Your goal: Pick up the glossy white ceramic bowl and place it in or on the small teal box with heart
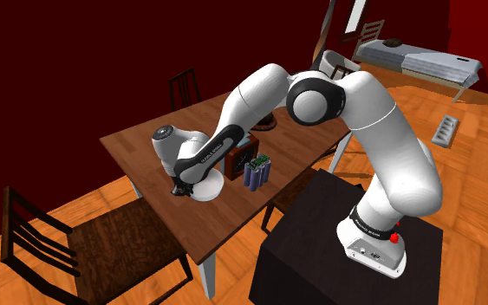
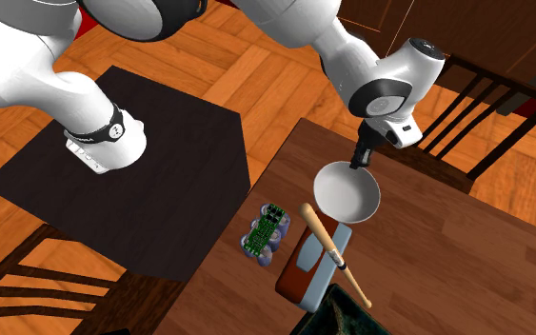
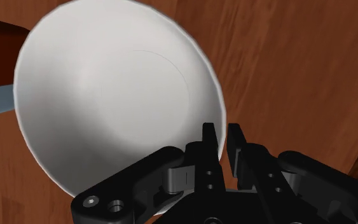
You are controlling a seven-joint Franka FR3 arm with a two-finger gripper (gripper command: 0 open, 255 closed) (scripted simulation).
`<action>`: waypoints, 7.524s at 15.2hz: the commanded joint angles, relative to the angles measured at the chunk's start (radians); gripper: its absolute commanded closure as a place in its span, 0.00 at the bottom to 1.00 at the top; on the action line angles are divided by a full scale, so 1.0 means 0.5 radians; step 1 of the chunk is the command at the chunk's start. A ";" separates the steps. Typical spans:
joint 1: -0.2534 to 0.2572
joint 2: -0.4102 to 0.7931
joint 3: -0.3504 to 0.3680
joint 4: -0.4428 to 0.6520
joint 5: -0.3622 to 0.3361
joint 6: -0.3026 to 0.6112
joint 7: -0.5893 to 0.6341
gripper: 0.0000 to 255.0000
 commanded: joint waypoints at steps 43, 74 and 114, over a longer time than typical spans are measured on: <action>-0.216 -0.626 0.103 -0.080 0.196 -0.502 -0.315 1.00; -0.879 -0.380 -0.125 0.358 0.252 -0.525 -1.262 1.00; -0.856 -0.299 -0.134 0.318 0.228 -0.410 -1.211 0.00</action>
